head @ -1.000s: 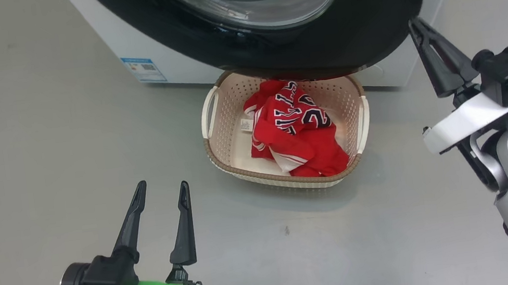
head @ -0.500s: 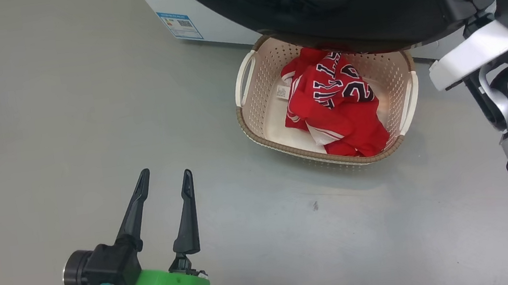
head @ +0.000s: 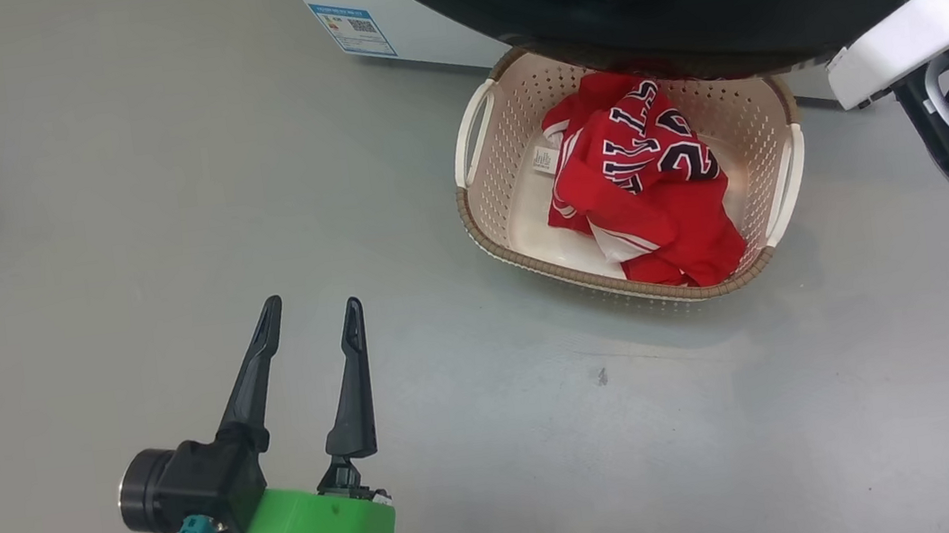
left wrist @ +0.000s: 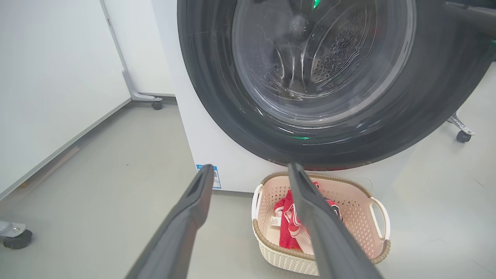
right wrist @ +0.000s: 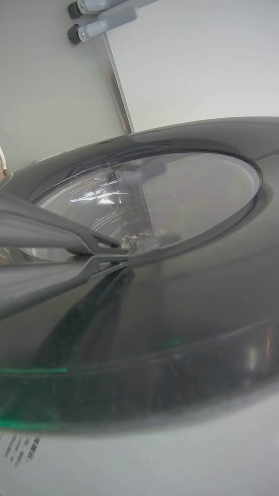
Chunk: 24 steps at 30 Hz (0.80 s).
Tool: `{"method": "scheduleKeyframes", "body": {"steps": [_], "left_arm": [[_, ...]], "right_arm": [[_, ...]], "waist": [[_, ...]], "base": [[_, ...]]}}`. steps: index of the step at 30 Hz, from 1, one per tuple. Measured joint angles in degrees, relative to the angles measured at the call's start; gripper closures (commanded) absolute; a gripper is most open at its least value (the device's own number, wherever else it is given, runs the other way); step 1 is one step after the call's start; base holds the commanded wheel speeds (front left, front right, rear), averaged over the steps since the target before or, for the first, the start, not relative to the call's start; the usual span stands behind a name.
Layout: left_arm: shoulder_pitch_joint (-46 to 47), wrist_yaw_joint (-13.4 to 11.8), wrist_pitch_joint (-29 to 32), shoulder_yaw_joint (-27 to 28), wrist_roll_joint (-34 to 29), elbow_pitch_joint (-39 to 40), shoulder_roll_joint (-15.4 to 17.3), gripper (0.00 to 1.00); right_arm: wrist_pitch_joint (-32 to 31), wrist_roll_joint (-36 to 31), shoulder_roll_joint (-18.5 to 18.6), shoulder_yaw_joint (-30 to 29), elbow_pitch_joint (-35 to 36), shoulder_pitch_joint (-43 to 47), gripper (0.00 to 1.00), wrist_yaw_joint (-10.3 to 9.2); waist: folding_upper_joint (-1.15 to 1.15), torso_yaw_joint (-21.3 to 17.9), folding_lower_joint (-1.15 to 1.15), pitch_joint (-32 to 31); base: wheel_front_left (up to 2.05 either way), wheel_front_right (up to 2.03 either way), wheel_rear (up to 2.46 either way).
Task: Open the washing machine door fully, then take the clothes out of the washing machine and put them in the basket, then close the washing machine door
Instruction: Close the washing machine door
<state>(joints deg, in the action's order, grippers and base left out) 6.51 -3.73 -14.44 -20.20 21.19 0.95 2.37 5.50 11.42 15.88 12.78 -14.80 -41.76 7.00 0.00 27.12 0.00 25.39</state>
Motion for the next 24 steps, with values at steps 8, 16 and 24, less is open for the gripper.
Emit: {"method": "scheduleKeyframes", "body": {"steps": [8,16,24], "left_arm": [[0.54,-0.09,0.0,-0.85,1.2,0.89,-0.04,0.0],[0.6,-0.52,0.0,-2.2,1.79,0.87,-0.16,0.0],[0.65,-0.57,0.0,-2.75,2.49,0.71,-0.18,0.0]], "right_arm": [[0.27,0.14,1.25,-2.16,-4.39,-4.77,1.0,-0.01],[0.11,0.67,2.53,-4.19,-8.53,-8.6,1.0,-0.34],[1.36,2.22,2.37,-6.33,-12.44,-10.33,1.0,-1.49]], "waist": [[0.0,0.54,0.0,0.2],[0.0,1.65,0.0,0.24],[0.0,2.27,0.0,-0.27]], "base": [[0.0,0.0,0.0],[0.0,0.0,0.0],[0.0,0.0,0.0]]}}
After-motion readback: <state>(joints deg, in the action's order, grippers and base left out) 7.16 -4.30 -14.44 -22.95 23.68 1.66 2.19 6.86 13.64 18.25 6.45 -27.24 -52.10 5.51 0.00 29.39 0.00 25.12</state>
